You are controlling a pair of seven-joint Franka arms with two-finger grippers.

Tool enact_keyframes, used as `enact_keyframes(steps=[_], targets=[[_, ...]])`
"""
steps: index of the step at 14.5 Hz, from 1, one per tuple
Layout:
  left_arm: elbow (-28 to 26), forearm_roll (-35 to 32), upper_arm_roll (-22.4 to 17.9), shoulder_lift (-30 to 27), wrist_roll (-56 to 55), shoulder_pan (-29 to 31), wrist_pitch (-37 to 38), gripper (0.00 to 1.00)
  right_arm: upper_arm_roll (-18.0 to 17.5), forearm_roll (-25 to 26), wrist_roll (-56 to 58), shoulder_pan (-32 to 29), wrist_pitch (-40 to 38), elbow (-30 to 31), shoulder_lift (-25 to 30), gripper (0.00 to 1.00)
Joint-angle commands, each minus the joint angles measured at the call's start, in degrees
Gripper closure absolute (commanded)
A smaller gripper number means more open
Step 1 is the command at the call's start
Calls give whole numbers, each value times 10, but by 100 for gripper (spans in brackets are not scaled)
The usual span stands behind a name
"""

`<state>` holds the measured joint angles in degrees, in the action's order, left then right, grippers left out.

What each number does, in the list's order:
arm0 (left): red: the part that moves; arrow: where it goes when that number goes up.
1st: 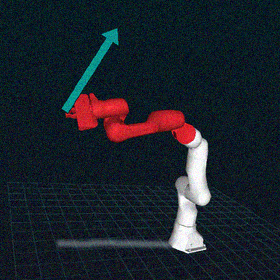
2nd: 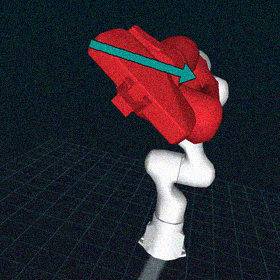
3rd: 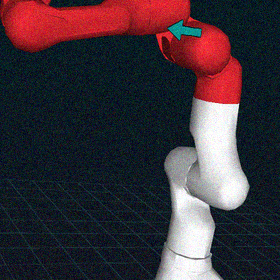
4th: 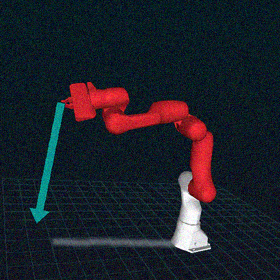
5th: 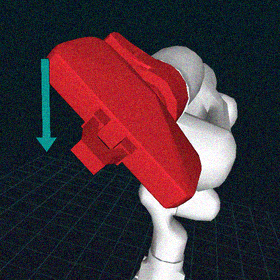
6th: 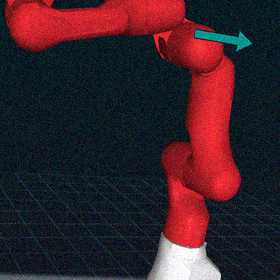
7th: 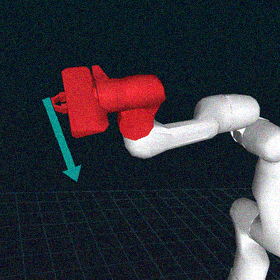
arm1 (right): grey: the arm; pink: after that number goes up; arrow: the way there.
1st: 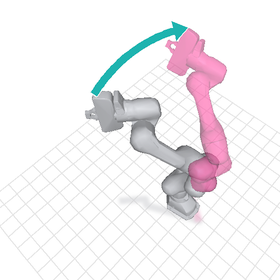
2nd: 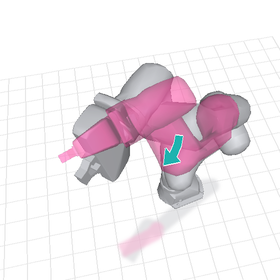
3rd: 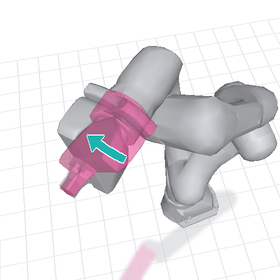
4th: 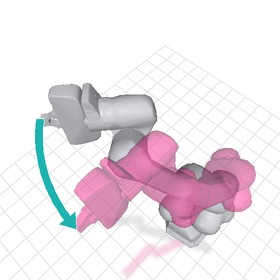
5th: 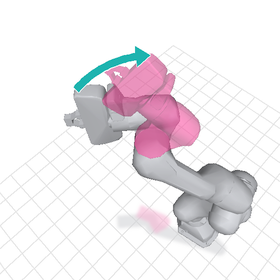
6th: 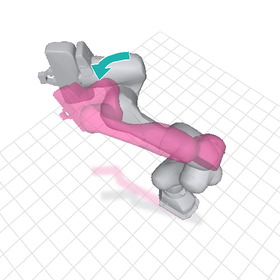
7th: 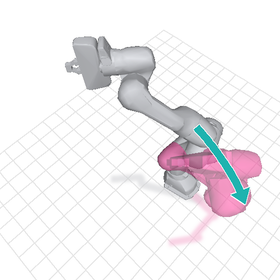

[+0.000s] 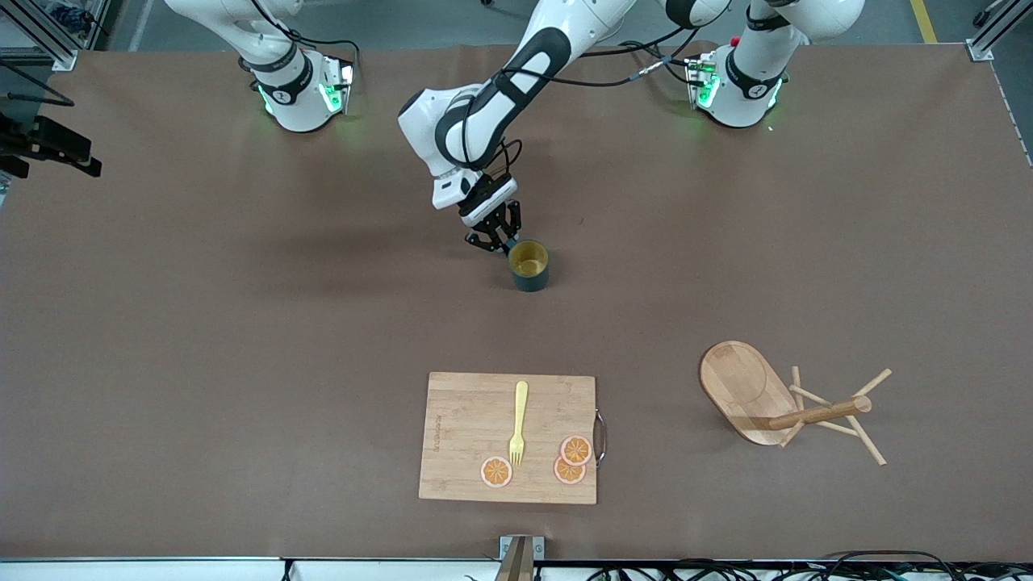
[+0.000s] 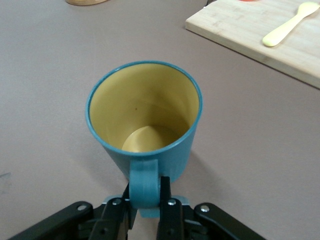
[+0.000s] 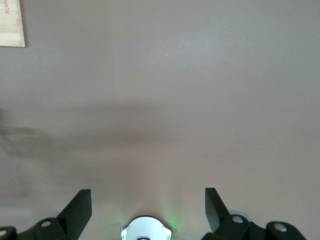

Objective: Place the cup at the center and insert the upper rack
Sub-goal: 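Close the left gripper on the teal mug's handle, then lift the mug with the left gripper and carry it to the mug tree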

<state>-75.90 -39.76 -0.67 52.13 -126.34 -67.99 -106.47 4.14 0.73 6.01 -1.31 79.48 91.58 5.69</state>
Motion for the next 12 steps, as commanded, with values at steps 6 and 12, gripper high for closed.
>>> enact_keyframes(steps=[6,12], targets=[[1,147,-3,-197,79,114,0,100,-6,-10,5,-7,30,28,27,0],[-12,367,0,-335,277,274,5,100,-7,-10,6,3,29,27,27,0]])
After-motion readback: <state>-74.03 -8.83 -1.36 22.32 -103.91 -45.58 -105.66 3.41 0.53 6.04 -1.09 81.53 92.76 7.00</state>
